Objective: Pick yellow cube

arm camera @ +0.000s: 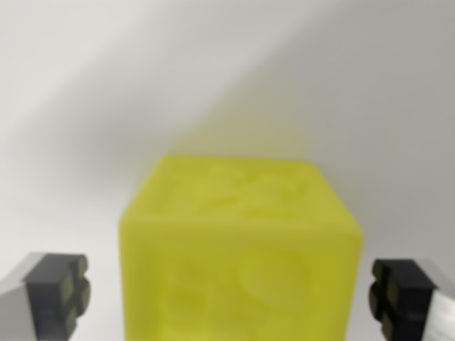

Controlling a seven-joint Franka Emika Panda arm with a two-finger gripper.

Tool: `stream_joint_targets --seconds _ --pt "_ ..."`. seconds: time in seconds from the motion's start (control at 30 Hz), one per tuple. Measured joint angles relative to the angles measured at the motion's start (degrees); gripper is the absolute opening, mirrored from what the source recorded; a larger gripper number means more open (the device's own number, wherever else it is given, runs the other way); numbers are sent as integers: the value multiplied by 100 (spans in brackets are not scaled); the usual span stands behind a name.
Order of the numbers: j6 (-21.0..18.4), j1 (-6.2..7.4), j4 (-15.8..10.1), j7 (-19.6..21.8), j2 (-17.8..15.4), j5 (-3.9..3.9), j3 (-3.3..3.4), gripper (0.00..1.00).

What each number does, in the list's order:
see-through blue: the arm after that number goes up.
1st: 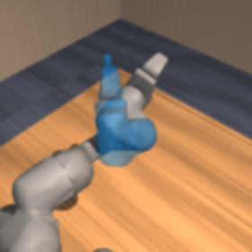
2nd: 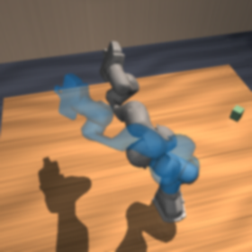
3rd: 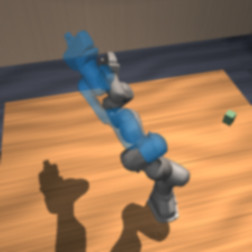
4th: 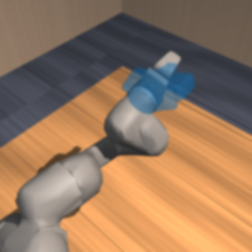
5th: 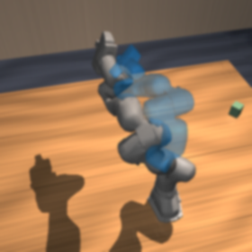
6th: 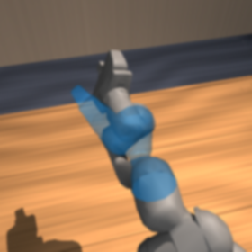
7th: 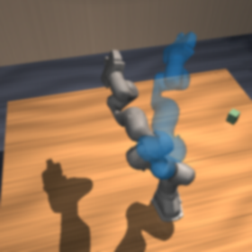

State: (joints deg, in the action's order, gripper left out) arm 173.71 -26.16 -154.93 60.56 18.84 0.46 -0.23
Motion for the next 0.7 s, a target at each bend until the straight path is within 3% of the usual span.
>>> stream_joint_targets --seconds 0.17,0.2,0.37,0.7 --pt "117 -3 48 22 166 20 2 100" --pt "122 -19 52 56 175 60 -4 0" --pt "60 -23 28 55 85 60 -9 0" --pt "-333 -12 -101 11 -435 9 -10 0"
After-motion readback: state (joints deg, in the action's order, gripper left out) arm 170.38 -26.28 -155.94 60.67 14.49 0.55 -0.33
